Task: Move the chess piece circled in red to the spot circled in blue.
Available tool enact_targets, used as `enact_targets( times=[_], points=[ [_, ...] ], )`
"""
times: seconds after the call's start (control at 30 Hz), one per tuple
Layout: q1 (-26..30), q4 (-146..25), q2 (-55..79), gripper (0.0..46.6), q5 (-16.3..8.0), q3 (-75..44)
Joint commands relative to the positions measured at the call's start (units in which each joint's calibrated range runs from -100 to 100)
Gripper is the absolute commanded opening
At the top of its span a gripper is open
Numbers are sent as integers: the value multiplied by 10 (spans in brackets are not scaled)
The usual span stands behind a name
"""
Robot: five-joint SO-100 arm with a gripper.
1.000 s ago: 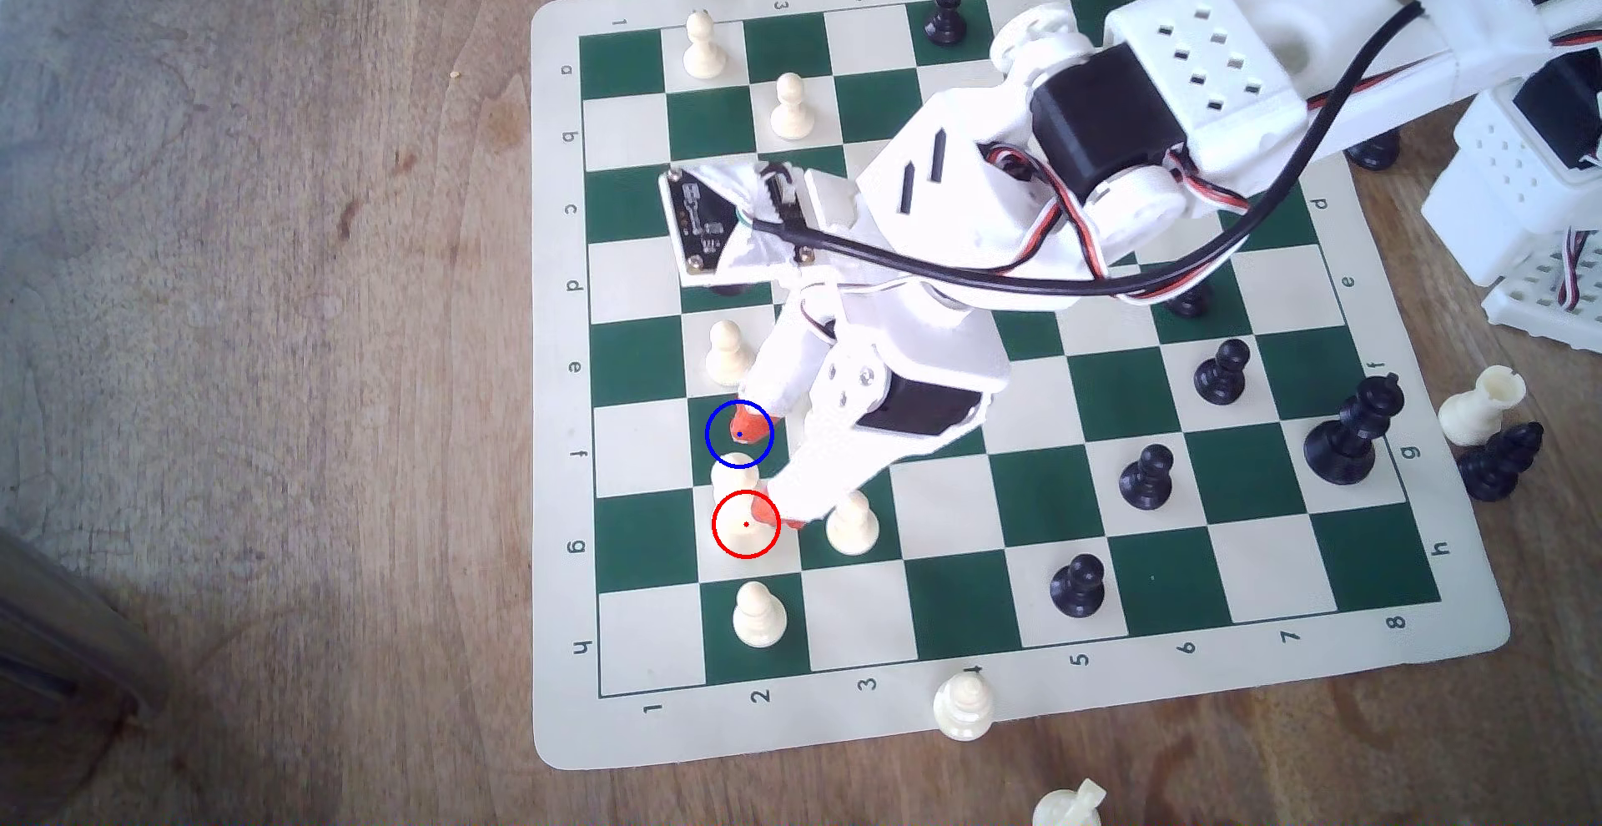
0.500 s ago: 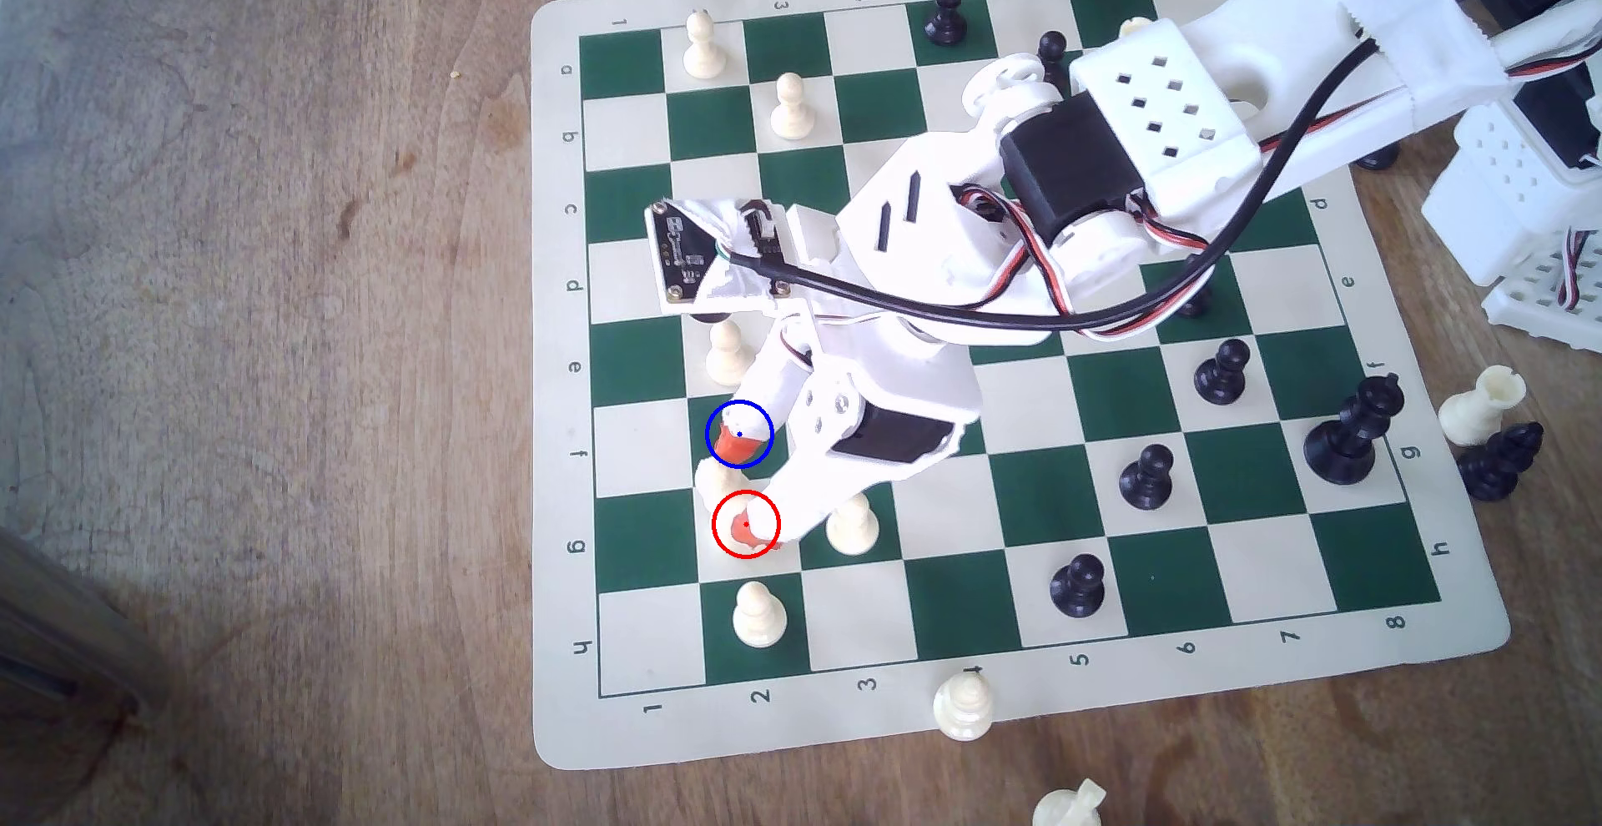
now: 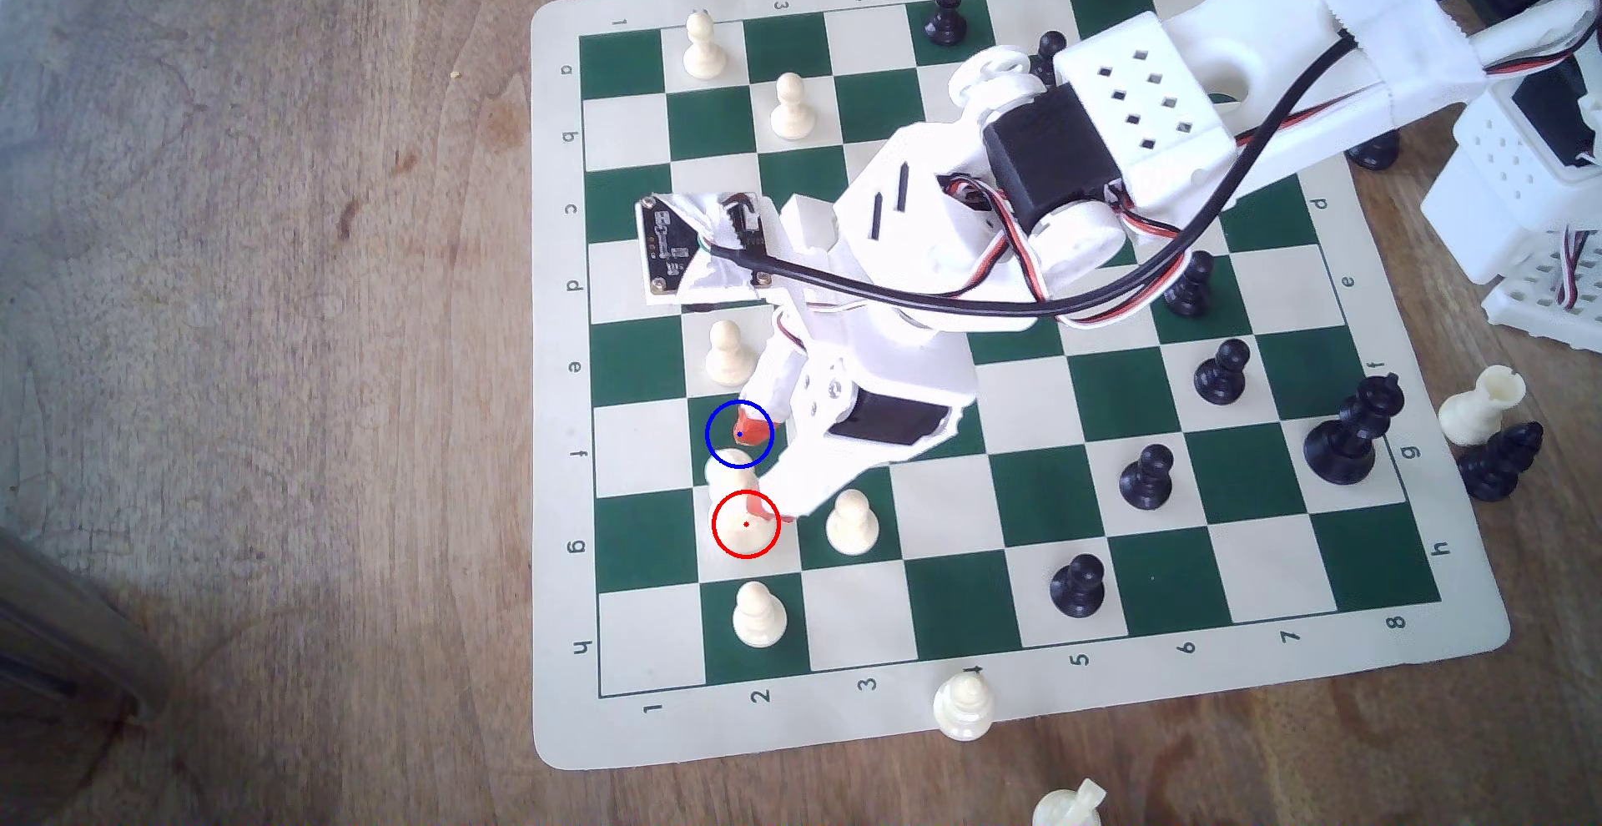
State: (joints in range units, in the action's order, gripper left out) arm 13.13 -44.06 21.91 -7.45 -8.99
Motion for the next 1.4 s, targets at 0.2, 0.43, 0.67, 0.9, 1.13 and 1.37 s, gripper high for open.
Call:
enact_targets(
  times=[0.2, 0.43, 0.67, 0.9, 1.13, 1.37],
  points=[
    [5, 8, -54, 127, 0, -38],
    [6, 42, -41, 139, -4, -32],
    [8, 57, -30, 138, -9, -32],
    [8, 68, -14, 138, -9, -13],
    [4, 69, -8, 140, -9, -12],
    [3, 67, -8, 126, -6, -1]
  ],
)
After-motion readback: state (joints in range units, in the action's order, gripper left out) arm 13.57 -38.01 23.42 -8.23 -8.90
